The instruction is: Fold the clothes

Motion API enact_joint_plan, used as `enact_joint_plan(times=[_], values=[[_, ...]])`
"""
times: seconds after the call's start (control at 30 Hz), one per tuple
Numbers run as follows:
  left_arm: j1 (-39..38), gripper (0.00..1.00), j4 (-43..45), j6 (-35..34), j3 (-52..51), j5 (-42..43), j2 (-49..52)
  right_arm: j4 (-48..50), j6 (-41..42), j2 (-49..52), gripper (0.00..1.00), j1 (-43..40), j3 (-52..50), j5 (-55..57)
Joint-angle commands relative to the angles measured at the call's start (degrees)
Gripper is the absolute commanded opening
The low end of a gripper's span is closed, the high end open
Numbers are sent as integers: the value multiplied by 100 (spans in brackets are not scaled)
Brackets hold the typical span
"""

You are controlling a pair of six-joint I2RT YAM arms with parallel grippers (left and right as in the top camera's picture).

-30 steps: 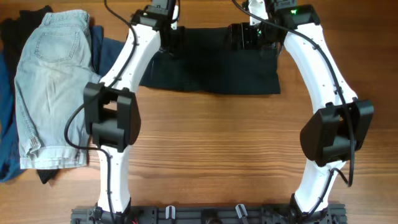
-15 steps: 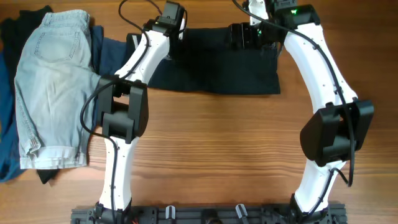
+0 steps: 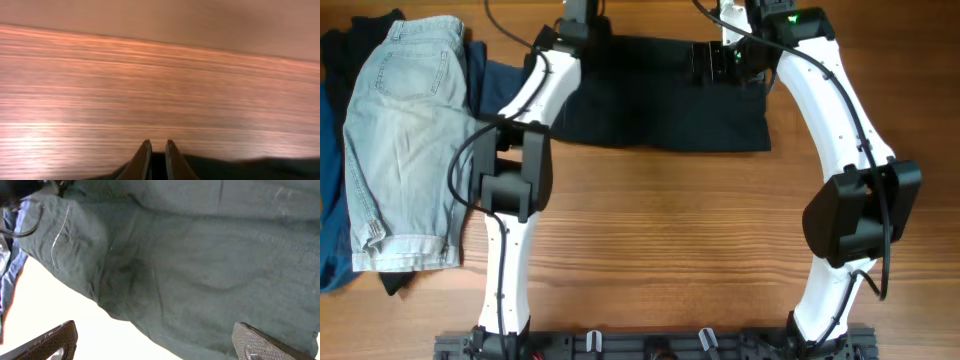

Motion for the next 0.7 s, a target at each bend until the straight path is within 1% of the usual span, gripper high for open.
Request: enact_joint_plan(times=[0.0, 0.07, 0.1, 0.17, 0.23, 0.33, 0.43, 0.5, 0.6, 0.67], values=[[101, 11, -1196, 15, 984, -160, -273, 162, 20, 17, 100, 4, 11, 9], [92, 13, -2247, -15, 1692, -114, -507, 308, 20, 17, 100, 4, 11, 11], [94, 15, -2653, -17, 1974, -11, -616, 369, 17, 22, 100, 4, 11, 11], [94, 15, -3259, -15, 2282, 369, -822, 396, -9, 35, 100, 4, 11, 15], [85, 14, -3904, -15, 2321, 756, -1034, 380, -131, 90, 100, 7, 11, 31], [22, 14, -4754, -11, 2275, 811, -914, 391, -146, 348, 100, 11, 11, 26], [17, 14, -4918, -9, 2262, 811, -544, 483, -262, 728, 100, 15, 11, -42], [17, 11, -4874, -9, 2260, 811, -280, 702, -278, 966, 100, 28, 11, -181], [17, 9, -4717, -11, 2260, 828, 63, 1150, -260, 1239, 100, 138, 11, -463], [11, 9, -4496, -11, 2260, 903, 280, 1585, -260, 1429, 100, 315, 11, -439]])
